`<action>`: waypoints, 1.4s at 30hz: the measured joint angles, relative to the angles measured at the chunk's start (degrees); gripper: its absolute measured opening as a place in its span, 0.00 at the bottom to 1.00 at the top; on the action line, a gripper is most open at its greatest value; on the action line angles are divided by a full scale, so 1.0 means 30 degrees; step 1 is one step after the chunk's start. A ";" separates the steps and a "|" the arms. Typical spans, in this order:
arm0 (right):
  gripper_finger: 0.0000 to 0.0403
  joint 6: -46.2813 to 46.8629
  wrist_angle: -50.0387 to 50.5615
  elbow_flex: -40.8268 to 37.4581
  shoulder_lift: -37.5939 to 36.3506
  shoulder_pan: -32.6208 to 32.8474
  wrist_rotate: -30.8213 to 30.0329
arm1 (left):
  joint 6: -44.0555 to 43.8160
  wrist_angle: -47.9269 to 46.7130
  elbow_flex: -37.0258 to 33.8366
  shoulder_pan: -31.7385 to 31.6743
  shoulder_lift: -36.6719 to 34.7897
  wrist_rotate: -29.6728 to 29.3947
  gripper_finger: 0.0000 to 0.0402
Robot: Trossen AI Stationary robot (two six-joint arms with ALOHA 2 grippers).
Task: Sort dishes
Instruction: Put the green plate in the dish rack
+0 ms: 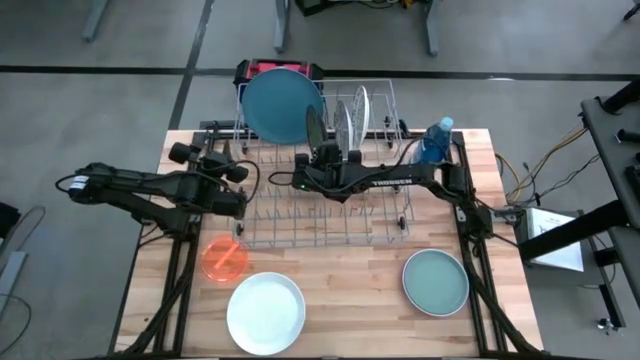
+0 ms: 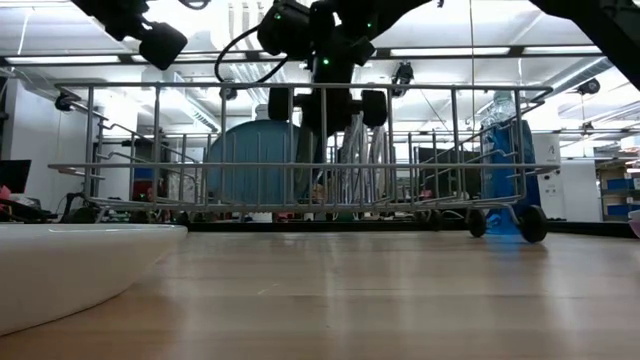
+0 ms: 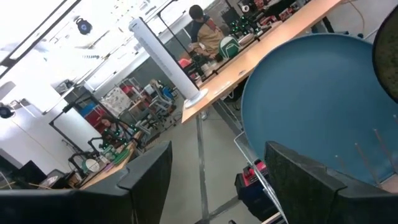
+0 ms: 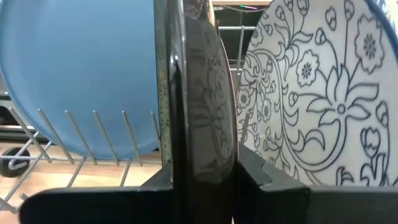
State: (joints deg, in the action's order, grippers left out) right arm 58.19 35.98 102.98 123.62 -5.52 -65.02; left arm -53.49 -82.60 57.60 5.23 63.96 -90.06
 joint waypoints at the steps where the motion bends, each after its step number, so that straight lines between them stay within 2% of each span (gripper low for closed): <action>1: 0.11 0.0052 -0.0033 0.0000 0.0046 0.0007 0.0113 | 0.0003 0.0004 0.0000 0.0000 0.0094 0.0000 0.61; 5: 0.15 0.0648 -0.0126 -0.0065 0.0072 0.0073 0.0824 | 0.0087 0.0011 0.0000 0.0000 0.0428 -0.0007 0.61; 13: 0.13 0.0724 -0.0065 -0.0101 0.0099 0.0270 0.0549 | 0.0132 0.0047 0.0000 0.0000 0.1093 0.0000 0.61; 20: 0.19 0.0818 -0.0298 -0.0108 0.0099 0.0430 0.1219 | 0.0175 0.0086 0.0104 0.0000 0.1340 0.0005 0.61; 29: 0.18 0.0728 -0.0179 -0.0108 0.0099 0.0503 0.1246 | 0.0175 0.0106 0.0211 0.0000 0.1365 0.0000 0.61; 42: 0.32 0.0000 -0.0230 -0.0116 0.0099 0.0721 0.1464 | 0.0321 0.0098 0.0211 0.0000 0.1373 0.0007 0.61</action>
State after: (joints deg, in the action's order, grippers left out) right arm 58.19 35.29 102.63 123.92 -3.36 -60.63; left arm -52.53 -82.30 58.24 5.23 68.07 -90.04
